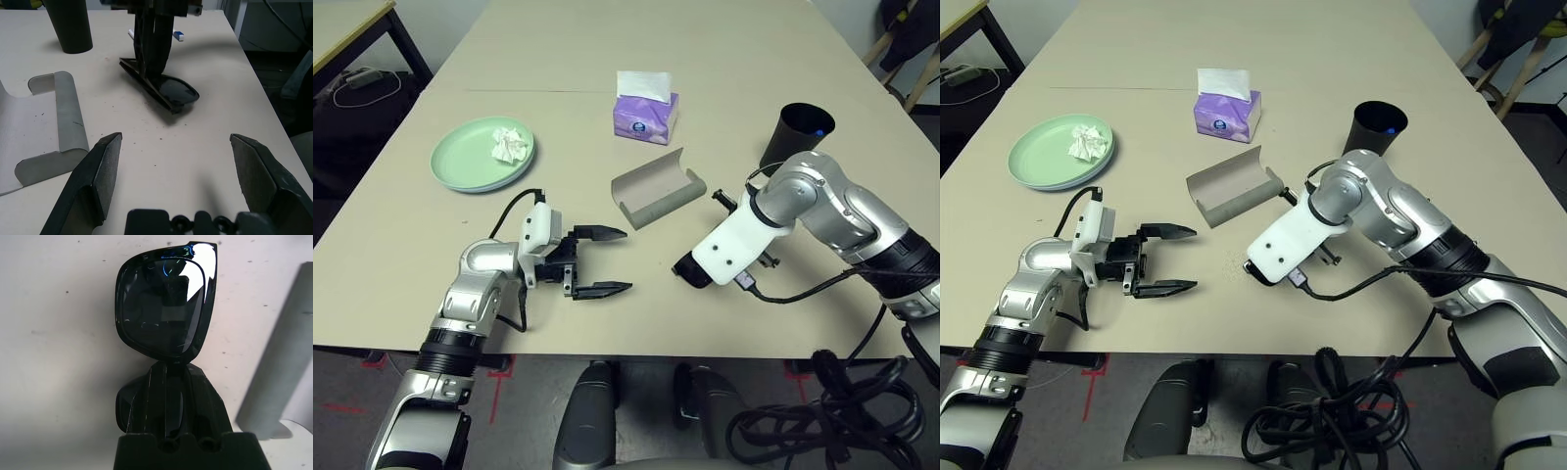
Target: Organize and tidy the items on the table.
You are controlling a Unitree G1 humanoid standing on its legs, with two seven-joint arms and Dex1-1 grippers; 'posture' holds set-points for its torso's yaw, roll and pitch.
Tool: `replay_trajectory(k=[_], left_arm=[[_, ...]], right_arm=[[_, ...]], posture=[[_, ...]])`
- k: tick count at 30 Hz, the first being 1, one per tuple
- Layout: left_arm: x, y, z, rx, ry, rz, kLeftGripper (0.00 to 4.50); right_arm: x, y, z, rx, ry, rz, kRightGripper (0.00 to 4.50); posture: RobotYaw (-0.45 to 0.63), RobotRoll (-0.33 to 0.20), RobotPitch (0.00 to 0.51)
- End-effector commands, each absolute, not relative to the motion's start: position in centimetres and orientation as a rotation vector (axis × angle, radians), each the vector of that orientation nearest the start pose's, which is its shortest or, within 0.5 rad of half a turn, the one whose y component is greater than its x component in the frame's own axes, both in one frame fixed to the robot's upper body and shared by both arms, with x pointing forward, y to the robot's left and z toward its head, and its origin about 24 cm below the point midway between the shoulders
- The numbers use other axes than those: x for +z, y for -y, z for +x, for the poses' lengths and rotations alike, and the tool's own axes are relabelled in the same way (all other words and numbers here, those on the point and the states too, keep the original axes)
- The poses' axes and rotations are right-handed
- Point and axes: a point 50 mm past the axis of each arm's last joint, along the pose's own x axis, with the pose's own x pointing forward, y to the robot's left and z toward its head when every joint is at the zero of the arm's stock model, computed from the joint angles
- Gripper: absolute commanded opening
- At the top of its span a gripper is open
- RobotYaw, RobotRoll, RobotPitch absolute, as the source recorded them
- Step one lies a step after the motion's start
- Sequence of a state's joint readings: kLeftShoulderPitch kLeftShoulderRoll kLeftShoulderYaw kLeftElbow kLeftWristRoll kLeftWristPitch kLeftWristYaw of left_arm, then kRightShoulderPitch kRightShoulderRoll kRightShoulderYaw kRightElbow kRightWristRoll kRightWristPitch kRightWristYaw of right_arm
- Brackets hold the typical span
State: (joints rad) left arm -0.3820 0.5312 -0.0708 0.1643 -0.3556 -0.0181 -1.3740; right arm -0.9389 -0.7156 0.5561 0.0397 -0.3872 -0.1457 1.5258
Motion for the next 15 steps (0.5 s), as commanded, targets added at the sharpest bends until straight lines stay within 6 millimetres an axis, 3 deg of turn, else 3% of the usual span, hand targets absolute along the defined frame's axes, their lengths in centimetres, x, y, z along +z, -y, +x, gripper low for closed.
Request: replay_trajectory(k=[1, 9, 15], left_arm=[[12.0, -17.2, 27.8, -1.449, 0.052, 0.317, 4.50], [12.5, -17.6, 28.1, -1.412, 0.062, 0.325, 4.50], [12.8, -17.9, 27.9, -1.390, 0.053, 0.335, 4.50]], right_arm=[[21.9, 11.4, 30.5, 1.489, -0.187, -1.754, 0.36], [25.0, 9.4, 33.3, 1.295, -0.033, -1.741, 0.36], [24.8, 7.1, 35.8, 1.199, 0.041, -1.772, 0.36]], posture=[[0.16, 0.000, 0.160], [0.16, 0.000, 0.153], [0.19, 0.000, 0.156]])
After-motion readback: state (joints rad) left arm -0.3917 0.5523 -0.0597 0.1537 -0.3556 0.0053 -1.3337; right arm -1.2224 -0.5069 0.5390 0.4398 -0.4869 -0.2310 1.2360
